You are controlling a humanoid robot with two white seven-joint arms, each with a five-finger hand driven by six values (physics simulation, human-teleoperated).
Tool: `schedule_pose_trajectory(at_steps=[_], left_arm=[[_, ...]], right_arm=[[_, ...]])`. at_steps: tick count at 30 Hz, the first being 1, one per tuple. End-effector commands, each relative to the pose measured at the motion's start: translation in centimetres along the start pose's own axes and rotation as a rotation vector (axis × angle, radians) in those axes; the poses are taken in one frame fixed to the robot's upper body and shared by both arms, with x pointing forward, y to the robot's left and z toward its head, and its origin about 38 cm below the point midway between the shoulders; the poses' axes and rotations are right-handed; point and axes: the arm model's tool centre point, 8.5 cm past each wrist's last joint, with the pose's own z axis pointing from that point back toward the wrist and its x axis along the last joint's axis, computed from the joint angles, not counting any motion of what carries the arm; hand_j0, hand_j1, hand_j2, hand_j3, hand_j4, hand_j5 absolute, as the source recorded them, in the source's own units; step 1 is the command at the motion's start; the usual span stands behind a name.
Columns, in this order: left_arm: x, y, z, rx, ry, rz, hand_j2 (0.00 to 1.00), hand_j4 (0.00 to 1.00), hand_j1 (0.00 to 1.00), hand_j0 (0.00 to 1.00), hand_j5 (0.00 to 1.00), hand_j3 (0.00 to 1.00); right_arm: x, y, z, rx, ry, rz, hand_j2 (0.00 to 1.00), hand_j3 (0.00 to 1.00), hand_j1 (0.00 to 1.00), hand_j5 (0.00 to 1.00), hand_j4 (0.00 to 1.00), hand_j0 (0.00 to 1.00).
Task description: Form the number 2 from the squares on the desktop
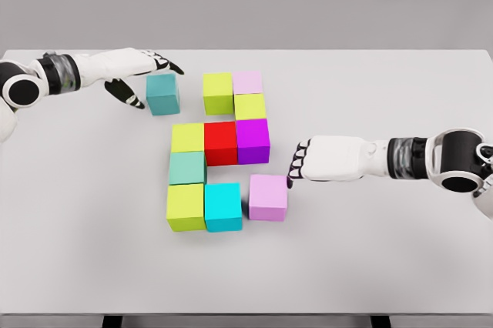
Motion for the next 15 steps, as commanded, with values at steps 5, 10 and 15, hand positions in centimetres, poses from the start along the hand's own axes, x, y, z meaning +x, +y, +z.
schedule_pose_trajectory(at_steps=[5,10,15], left_arm=[[-0.3,0.0,0.2,0.007,0.009,0.01,1.0,1.0,1.0,1.0,1.0,1.0],[-1.2,0.5,1.7,0.019,0.032,0.003,1.0,1.0,1.0,1.0,1.0,1.0],[-2.4,0.9,4.1,0.02,0.069,-0.013,1.0,1.0,1.0,1.0,1.0,1.0]], right_arm=[[0.1,-0.1,-0.1,-0.006,-0.005,-0.005,0.67,0.67,0.67,0.67,0.67,0.67],[0.8,-0.6,-0.4,-0.015,-0.023,0.014,0.67,0.67,0.67,0.67,0.67,0.67],[0.7,-0.6,-0.3,-0.014,-0.021,0.014,0.67,0.67,0.67,0.67,0.67,0.67]])
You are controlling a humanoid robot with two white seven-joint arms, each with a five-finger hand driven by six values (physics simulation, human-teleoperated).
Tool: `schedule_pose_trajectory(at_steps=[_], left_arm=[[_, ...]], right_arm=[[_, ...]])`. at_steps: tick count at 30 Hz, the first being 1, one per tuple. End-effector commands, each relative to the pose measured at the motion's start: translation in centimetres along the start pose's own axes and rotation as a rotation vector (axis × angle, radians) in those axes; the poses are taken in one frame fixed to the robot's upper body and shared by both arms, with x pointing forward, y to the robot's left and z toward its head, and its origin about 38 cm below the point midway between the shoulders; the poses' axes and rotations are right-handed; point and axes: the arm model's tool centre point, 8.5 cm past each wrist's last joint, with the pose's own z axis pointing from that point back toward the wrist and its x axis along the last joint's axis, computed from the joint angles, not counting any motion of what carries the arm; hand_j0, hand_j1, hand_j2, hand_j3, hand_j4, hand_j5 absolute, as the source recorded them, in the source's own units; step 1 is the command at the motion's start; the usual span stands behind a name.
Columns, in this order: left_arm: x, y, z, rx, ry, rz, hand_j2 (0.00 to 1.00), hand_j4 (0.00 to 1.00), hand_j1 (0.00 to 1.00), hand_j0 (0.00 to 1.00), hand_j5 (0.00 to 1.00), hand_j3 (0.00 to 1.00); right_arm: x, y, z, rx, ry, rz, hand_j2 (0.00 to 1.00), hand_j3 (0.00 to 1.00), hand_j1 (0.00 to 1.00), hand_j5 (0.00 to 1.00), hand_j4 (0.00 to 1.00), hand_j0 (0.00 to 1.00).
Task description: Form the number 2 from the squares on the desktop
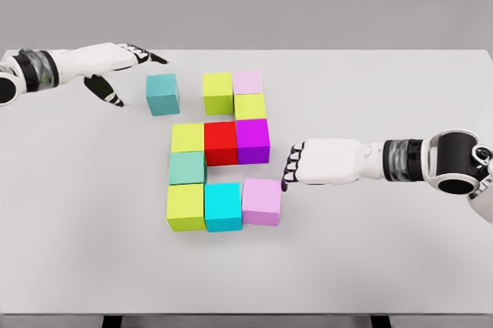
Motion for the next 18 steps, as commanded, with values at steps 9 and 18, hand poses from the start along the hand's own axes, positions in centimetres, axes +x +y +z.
schedule_pose_trajectory(at_steps=[9,18], left_arm=[[-2.2,-0.5,3.1,-0.025,0.071,-0.021,0.88,0.88,0.88,0.88,0.88,0.88],[-3.0,-2.0,4.1,-0.073,0.105,-0.039,0.88,0.88,0.88,0.88,0.88,0.88]], right_arm=[[-0.2,0.2,0.4,0.002,0.008,-0.012,0.67,0.67,0.67,0.67,0.67,0.67],[0.4,0.9,0.2,-0.005,-0.01,-0.04,0.68,0.68,0.68,0.68,0.68,0.68]])
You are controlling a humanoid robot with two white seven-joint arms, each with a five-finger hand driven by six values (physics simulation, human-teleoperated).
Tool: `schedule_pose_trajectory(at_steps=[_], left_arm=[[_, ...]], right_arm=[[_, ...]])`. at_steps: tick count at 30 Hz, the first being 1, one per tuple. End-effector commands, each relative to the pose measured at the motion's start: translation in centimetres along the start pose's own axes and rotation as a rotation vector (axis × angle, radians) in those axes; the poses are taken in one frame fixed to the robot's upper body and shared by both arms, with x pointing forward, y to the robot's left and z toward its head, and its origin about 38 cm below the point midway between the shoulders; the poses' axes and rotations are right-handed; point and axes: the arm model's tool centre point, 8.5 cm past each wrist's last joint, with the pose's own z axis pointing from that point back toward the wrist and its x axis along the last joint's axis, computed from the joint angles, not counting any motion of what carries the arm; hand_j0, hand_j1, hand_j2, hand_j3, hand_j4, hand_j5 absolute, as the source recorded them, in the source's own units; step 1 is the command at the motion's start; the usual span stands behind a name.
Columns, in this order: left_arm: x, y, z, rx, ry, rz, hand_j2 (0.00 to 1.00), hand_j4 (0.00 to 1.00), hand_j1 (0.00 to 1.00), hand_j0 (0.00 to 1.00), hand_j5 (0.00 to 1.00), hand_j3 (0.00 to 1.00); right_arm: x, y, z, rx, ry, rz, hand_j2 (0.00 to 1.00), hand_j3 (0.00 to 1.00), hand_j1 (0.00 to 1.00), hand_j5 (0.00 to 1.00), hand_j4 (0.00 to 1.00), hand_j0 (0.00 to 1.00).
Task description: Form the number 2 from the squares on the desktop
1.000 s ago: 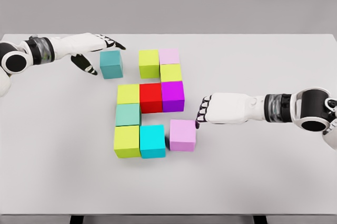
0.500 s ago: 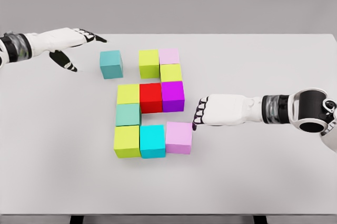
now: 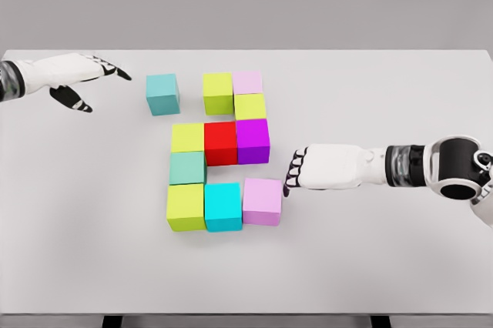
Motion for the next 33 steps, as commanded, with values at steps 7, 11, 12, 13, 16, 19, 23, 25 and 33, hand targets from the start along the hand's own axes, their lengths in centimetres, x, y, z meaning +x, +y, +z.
schedule_pose_trajectory(at_steps=[7,11,12,13,16,19,23,25,33], left_arm=[[0.4,-0.5,-0.5,-0.02,-0.005,-0.012,0.88,0.88,0.88,0.88,0.88,0.88],[0.4,-0.6,-0.6,-0.023,-0.005,-0.017,0.88,0.88,0.88,0.88,0.88,0.88],[0.5,-0.6,-0.6,-0.024,-0.008,-0.019,0.88,0.88,0.88,0.88,0.88,0.88],[0.6,-0.6,-0.7,-0.026,-0.008,-0.024,0.88,0.88,0.88,0.88,0.88,0.88],[0.7,-0.5,-0.8,-0.034,-0.008,-0.039,0.88,0.88,0.88,0.88,0.88,0.88],[0.9,-0.4,-0.9,-0.034,-0.012,-0.049,0.86,0.86,0.86,0.86,0.86,0.86],[1.7,-0.4,-1.9,-0.04,-0.03,-0.063,0.85,0.85,0.85,0.85,0.85,0.85],[1.9,-0.4,-2.2,-0.04,-0.035,-0.064,0.85,0.85,0.85,0.85,0.85,0.85],[3.1,0.0,-2.8,-0.028,-0.069,-0.077,0.86,0.86,0.86,0.86,0.86,0.86]], right_arm=[[0.1,-0.2,-0.2,-0.014,-0.007,-0.012,0.68,0.68,0.68,0.68,0.68,0.68],[0.0,-0.2,-0.3,-0.016,-0.005,-0.013,0.68,0.68,0.68,0.68,0.68,0.68],[0.0,-0.3,-0.3,-0.019,-0.005,-0.013,0.68,0.68,0.68,0.68,0.68,0.68],[-0.1,-0.3,-0.3,-0.02,-0.004,-0.013,0.68,0.68,0.68,0.68,0.68,0.68],[-0.1,-0.3,-0.3,-0.019,-0.003,-0.014,0.68,0.68,0.68,0.68,0.68,0.68],[-0.1,-0.3,-0.3,-0.021,-0.002,-0.013,0.69,0.69,0.69,0.69,0.69,0.69],[-0.1,-0.4,-0.3,-0.021,-0.001,-0.013,0.69,0.69,0.69,0.69,0.69,0.69],[-0.1,-0.4,-0.3,-0.021,-0.001,-0.013,0.69,0.69,0.69,0.69,0.69,0.69],[0.0,-0.5,-0.5,-0.025,-0.004,-0.011,0.69,0.69,0.69,0.69,0.69,0.69]])
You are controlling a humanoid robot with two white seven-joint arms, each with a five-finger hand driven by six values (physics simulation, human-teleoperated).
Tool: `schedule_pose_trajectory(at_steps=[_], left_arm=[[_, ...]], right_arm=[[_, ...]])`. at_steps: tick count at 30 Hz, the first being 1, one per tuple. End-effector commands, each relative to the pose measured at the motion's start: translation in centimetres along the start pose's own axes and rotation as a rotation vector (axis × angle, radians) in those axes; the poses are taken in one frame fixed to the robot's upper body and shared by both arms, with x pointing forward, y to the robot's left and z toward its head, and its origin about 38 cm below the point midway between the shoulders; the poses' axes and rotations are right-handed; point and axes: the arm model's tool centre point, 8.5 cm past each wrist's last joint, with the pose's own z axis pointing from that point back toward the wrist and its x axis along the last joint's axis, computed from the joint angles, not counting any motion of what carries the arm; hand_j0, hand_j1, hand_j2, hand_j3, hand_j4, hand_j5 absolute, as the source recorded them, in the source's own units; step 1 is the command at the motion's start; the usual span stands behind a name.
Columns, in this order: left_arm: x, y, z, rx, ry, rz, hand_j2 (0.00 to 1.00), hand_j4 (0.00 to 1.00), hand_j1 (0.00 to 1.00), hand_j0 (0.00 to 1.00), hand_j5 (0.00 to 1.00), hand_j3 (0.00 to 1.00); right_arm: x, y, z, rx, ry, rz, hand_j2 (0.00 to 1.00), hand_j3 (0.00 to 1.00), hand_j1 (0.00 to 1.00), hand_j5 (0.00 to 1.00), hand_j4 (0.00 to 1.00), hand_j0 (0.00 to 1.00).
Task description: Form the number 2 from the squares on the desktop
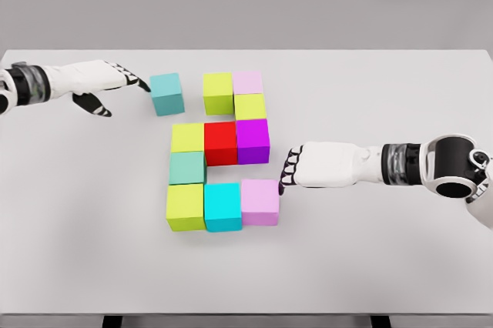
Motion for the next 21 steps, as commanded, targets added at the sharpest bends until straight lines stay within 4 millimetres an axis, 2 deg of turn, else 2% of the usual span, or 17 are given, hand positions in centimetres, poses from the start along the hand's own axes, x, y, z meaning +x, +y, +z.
schedule_pose_trajectory(at_steps=[1,4,6,7,8,9,10,13,15,18,21], left_arm=[[0.4,0.3,-0.2,0.01,-0.011,-0.001,0.86,0.86,0.86,0.86,0.86,0.86],[0.7,0.5,-0.3,0.014,-0.02,-0.009,0.86,0.86,0.86,0.86,0.86,0.86],[0.6,0.5,-0.2,0.014,-0.017,-0.008,0.86,0.86,0.86,0.86,0.86,0.86],[0.5,0.5,-0.1,0.015,-0.014,-0.006,0.86,0.86,0.86,0.86,0.86,0.86],[0.3,0.5,-0.1,0.013,-0.009,-0.004,0.86,0.86,0.86,0.86,0.86,0.86],[0.3,0.5,0.0,0.012,-0.007,-0.005,0.86,0.86,0.86,0.86,0.86,0.86],[0.2,0.4,0.0,0.011,-0.006,-0.004,0.86,0.86,0.86,0.86,0.86,0.86],[-0.1,0.4,0.1,0.01,0.002,0.0,0.86,0.86,0.86,0.86,0.86,0.86],[-0.4,0.2,0.1,0.004,0.013,0.008,0.86,0.86,0.86,0.86,0.86,0.86],[-0.6,-0.2,-0.2,-0.007,0.024,0.013,0.86,0.86,0.86,0.86,0.86,0.86],[-0.8,-0.2,-0.5,-0.009,0.03,0.02,0.87,0.87,0.87,0.87,0.87,0.87]], right_arm=[[0.0,0.0,0.0,-0.003,0.001,-0.005,0.69,0.69,0.69,0.69,0.69,0.69],[-1.0,0.0,0.8,-0.004,0.035,-0.012,0.7,0.7,0.7,0.7,0.7,0.7],[-2.2,-0.5,2.3,-0.016,0.083,-0.007,0.75,0.75,0.75,0.75,0.75,0.75],[-3.0,-1.2,3.8,-0.032,0.12,0.003,0.87,0.87,0.87,0.87,0.87,0.87],[-4.1,-2.0,6.2,-0.087,0.174,-0.021,1.0,1.0,1.0,1.0,1.0,1.0],[-4.6,-2.4,7.7,-0.139,0.207,-0.054,1.0,1.0,1.0,1.0,1.0,1.0],[-5.1,-2.5,10.1,-0.208,0.264,-0.089,1.0,1.0,1.0,1.0,1.0,1.0],[-5.2,-2.6,14.9,-0.352,0.351,-0.15,1.0,1.0,1.0,1.0,1.0,1.0],[-5.1,-2.7,15.6,-0.399,0.331,-0.196,1.0,1.0,1.0,1.0,1.0,1.0],[-3.9,-0.3,14.3,-0.384,0.3,-0.266,1.0,1.0,1.0,1.0,1.0,1.0],[-3.5,0.6,12.8,-0.418,0.28,-0.31,1.0,1.0,1.0,1.0,1.0,1.0]])
